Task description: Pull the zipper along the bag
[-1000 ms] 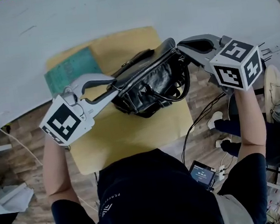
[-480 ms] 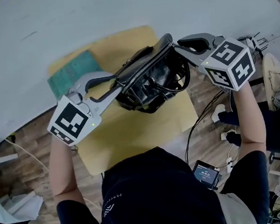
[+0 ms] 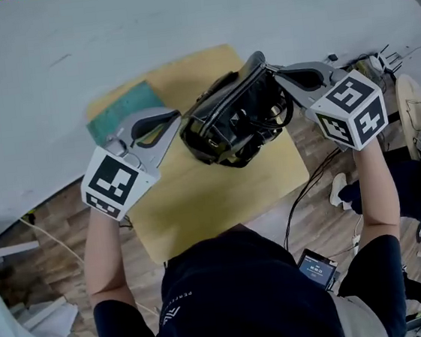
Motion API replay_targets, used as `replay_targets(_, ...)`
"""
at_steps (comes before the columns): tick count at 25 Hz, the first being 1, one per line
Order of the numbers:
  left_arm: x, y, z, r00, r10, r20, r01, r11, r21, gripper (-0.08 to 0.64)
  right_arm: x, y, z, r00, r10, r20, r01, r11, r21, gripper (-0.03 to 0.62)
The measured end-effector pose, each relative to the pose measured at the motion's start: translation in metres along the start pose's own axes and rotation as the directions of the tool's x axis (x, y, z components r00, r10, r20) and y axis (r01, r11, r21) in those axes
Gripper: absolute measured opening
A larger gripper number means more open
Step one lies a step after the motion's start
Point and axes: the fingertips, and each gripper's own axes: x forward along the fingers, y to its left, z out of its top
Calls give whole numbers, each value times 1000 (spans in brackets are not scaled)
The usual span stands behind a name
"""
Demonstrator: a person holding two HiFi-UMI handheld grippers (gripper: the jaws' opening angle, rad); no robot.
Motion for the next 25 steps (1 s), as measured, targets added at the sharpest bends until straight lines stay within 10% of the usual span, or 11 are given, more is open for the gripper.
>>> replay_targets(25,-18,19,11,977,208,-55,-215,951,-222,18,-60,29,6,905,-318,281,235,927,292,2)
